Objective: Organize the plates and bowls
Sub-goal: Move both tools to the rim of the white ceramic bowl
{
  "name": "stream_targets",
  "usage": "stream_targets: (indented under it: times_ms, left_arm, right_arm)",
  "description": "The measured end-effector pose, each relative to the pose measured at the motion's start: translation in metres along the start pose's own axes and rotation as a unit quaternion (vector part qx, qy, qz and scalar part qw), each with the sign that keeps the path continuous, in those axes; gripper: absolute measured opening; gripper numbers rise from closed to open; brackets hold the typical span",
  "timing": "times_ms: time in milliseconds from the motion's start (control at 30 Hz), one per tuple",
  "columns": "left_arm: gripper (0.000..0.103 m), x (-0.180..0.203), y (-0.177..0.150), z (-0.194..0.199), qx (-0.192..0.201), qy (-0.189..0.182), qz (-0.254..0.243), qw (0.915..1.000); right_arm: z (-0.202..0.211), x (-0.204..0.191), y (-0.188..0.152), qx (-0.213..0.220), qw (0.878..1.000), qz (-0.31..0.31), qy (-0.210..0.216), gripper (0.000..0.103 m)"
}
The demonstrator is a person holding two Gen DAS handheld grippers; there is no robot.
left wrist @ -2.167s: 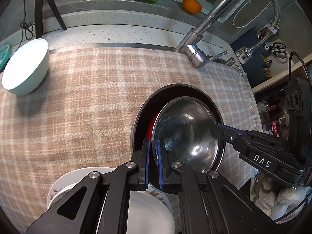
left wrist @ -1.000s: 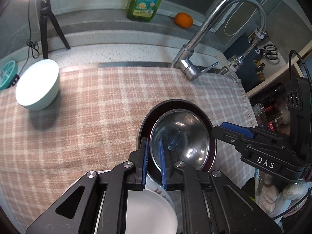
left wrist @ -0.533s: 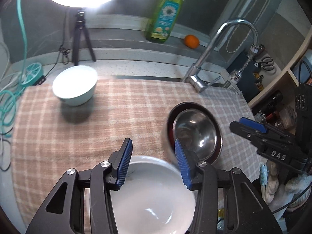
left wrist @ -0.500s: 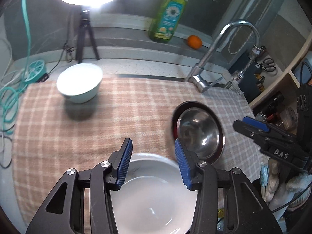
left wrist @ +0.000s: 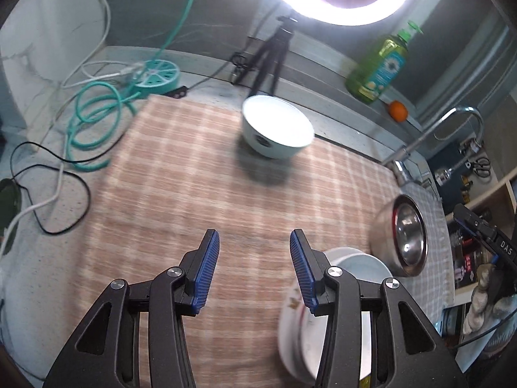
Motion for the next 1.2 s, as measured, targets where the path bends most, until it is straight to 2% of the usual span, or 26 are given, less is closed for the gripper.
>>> stream_targets:
  times_ms: [200,300,400,600,700,767,933,1200]
  left_arm:
    - [0.044,-0.022,0.029,-0.006,-0.008,-0.009,-0.025,0.9996]
    - [0.044,-0.025,0.046,-0.010,-0.009,-0.017,-0.042,0.9989]
    - [0.044,-0.024,0.066,-0.013,-0.001,-0.027,-0.065,0.9976]
    - [0.041,-0.021,0.098,-0.038,-0.016,-0.043,-0.079,0.9958]
    - [0.036,-0.019,0.109,-0.053,-0.028,-0.044,-0.084,0.9950]
    - [0.028,-0.020,0.116,-0.064,-0.044,-0.056,-0.074,0.9947]
    - [0.023,-0.017,0.129,-0.090,-0.070,-0.056,-0.066,0.9937]
    - [0.017,-0.012,0.136,-0.118,-0.101,-0.053,-0.059,0.9917]
  right_arm:
    - [-0.024,-0.039,0.015,-0.035,0.999,0.011,-0.001,0.053]
    - [-0.041,-0.052,0.026,-0.059,0.998,-0.004,0.015,0.053]
    - [-0.056,-0.060,0.039,-0.067,0.997,-0.020,0.027,0.053]
    - [-0.092,-0.075,0.072,-0.071,0.997,-0.029,0.030,0.053]
    - [-0.115,-0.078,0.083,-0.088,0.994,-0.042,0.044,0.046]
    - [-0.131,-0.079,0.087,-0.097,0.993,-0.046,0.041,0.041]
    - [-0.170,-0.078,0.091,-0.127,0.990,-0.057,0.038,0.030]
    - [-0.204,-0.077,0.088,-0.159,0.984,-0.070,0.046,0.025]
Point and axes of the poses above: each gripper's, at about its wrist camera, not at the fingertips, and z roughly against the way its jaws point, x to its right, y to its top, the point moved 2 cm from there along -z, roughly the way its jaws point, and after that the axes turned 2 degrees about z, right-handed, at the moved point
